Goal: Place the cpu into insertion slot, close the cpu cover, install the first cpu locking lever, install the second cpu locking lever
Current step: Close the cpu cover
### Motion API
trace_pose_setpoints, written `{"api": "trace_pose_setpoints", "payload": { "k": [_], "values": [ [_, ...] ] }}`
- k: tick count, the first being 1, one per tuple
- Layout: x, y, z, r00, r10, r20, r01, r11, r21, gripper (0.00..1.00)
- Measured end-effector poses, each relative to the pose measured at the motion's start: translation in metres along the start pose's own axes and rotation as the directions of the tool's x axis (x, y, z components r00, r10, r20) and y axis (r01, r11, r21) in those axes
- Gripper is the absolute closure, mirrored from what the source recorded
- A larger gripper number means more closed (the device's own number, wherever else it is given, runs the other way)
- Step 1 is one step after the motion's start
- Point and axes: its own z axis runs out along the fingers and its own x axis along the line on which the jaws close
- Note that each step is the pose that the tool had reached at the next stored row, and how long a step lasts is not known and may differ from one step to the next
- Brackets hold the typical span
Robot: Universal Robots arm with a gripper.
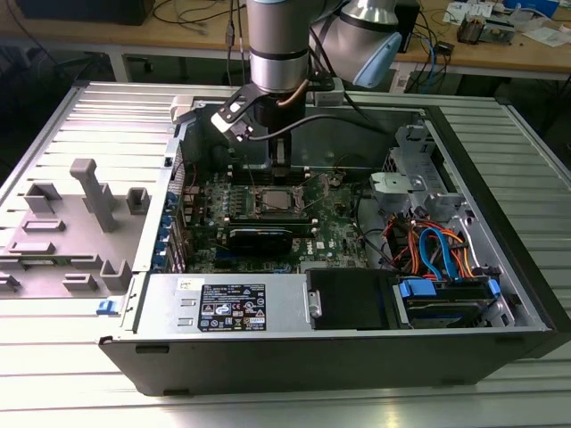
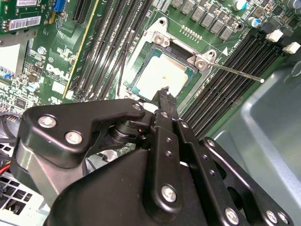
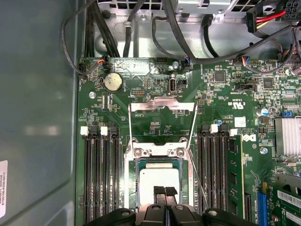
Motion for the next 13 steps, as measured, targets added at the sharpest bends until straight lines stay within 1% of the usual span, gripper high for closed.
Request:
{"api": "trace_pose_setpoints", "payload": {
  "k": [3, 7, 9, 13],
  "values": [
    [0.0000, 0.0006, -0.0008, 1.0000, 0.000, -0.0002, 0.000, 1.0000, 0.0006, 0.89],
    [0.0000, 0.0047, -0.0007, 1.0000, 0.000, 0.0000, 0.000, 1.0000, 0.0012, 0.89],
    [0.0000, 0.0096, -0.0003, 1.0000, 0.000, -0.0001, 0.000, 1.0000, 0.0011, 0.89],
    [0.0000, 0.0108, -0.0004, 1.0000, 0.000, -0.0002, 0.000, 1.0000, 0.0011, 0.89]
  ]
}}
